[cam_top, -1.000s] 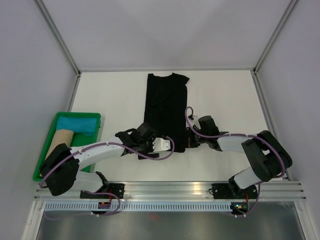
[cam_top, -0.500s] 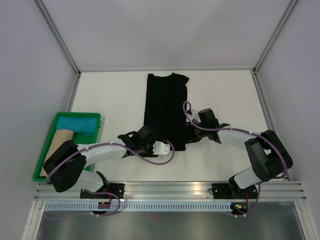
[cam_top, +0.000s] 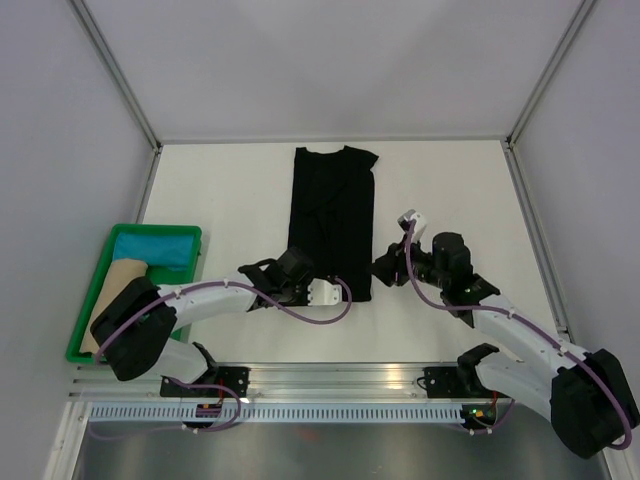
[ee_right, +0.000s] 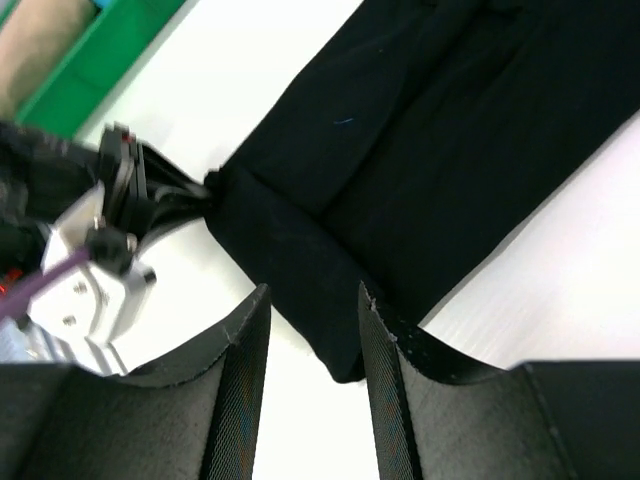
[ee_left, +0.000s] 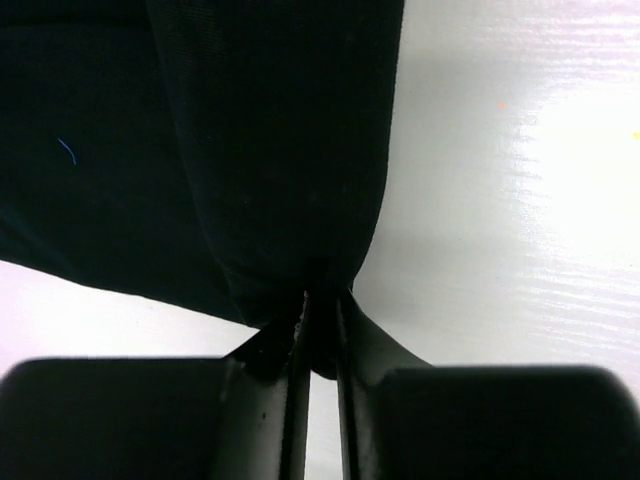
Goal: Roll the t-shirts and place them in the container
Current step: Roll the tshirt
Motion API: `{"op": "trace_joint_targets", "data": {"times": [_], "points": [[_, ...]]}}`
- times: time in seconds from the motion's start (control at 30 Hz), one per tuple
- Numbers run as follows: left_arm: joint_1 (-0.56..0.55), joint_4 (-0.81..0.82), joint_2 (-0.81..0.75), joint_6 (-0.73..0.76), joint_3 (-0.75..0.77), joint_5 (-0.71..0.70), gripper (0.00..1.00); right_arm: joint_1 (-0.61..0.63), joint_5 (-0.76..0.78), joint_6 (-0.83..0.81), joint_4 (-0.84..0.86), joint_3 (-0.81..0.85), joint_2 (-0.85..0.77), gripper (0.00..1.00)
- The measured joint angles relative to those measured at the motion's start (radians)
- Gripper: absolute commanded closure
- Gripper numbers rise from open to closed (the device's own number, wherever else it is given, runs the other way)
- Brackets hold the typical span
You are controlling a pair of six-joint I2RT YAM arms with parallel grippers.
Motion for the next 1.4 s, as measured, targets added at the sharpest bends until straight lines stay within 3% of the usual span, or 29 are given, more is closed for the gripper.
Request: {"op": "trace_joint_targets", "data": {"times": [0.07, 0.3, 0.43, 0.6, 0.77, 1.17, 1.23, 1.3, 1.4], "points": [[0.008, -0.014, 0.008, -0.005, 0.014, 0.005, 0.97, 0.023, -0.001, -0.056, 0.061, -0.061, -0.027, 0.53], [0.122, -0.116, 0.015, -0.017, 0.106, 0.116, 0.98, 0.229, 0.087, -0.428, 0.111, -0.159, -0.107, 0.52], [0.183, -0.168, 0.019, -0.017, 0.180, 0.205, 0.98, 0.399, 0.214, -0.635, 0.078, -0.143, -0.026, 0.52], [0.188, -0.209, 0.038, -0.015, 0.218, 0.277, 0.98, 0.529, 0.386, -0.780, 0.060, -0.132, 0.117, 0.51], [0.189, -0.236, 0.056, 0.005, 0.218, 0.283, 0.98, 0.538, 0.518, -0.850, 0.096, -0.134, 0.137, 0.50], [0.190, -0.244, 0.069, 0.017, 0.218, 0.284, 0.98, 0.539, 0.531, -0.977, 0.091, -0.134, 0.221, 0.50], [0.191, -0.245, 0.069, 0.018, 0.218, 0.285, 0.98, 0.539, 0.540, -0.985, 0.088, -0.131, 0.251, 0.55], [0.192, -0.246, 0.069, 0.019, 0.218, 0.285, 0.98, 0.539, 0.539, -0.996, 0.073, -0.121, 0.280, 0.82], [0.197, -0.249, 0.067, 0.022, 0.216, 0.286, 0.98, 0.536, 0.522, -0.988, 0.049, -0.110, 0.289, 0.95]]}}
